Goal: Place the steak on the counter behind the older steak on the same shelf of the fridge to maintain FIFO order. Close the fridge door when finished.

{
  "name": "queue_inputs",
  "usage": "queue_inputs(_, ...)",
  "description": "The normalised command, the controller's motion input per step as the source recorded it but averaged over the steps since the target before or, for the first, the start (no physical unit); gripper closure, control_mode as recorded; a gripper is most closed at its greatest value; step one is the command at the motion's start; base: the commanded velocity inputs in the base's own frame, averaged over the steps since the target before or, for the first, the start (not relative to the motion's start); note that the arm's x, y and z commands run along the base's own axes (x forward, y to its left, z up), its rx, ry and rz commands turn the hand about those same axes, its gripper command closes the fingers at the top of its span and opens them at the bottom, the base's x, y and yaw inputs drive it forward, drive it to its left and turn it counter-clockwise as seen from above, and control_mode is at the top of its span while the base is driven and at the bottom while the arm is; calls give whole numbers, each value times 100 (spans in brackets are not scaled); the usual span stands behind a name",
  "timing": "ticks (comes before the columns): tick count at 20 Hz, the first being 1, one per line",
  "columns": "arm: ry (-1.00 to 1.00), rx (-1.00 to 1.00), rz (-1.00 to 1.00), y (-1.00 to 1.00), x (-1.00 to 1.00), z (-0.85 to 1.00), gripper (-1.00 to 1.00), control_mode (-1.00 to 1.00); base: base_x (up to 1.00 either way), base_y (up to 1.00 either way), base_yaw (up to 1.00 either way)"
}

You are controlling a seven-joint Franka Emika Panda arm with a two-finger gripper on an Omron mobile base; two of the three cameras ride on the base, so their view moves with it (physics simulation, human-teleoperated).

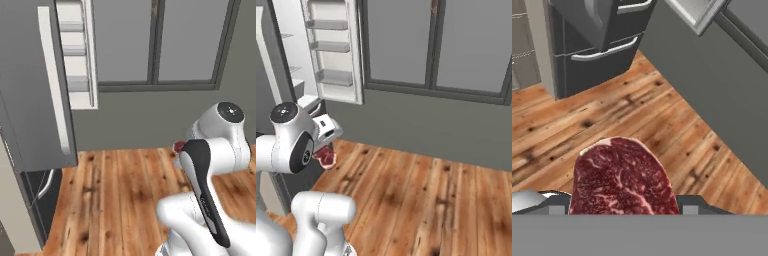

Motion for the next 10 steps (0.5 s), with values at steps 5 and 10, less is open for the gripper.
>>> queue_inputs(5,0,0,0,0,0,0,100,100,100,27,8)
queue_inputs(10,0,0,0,0,0,0,100,100,74,-57,23)
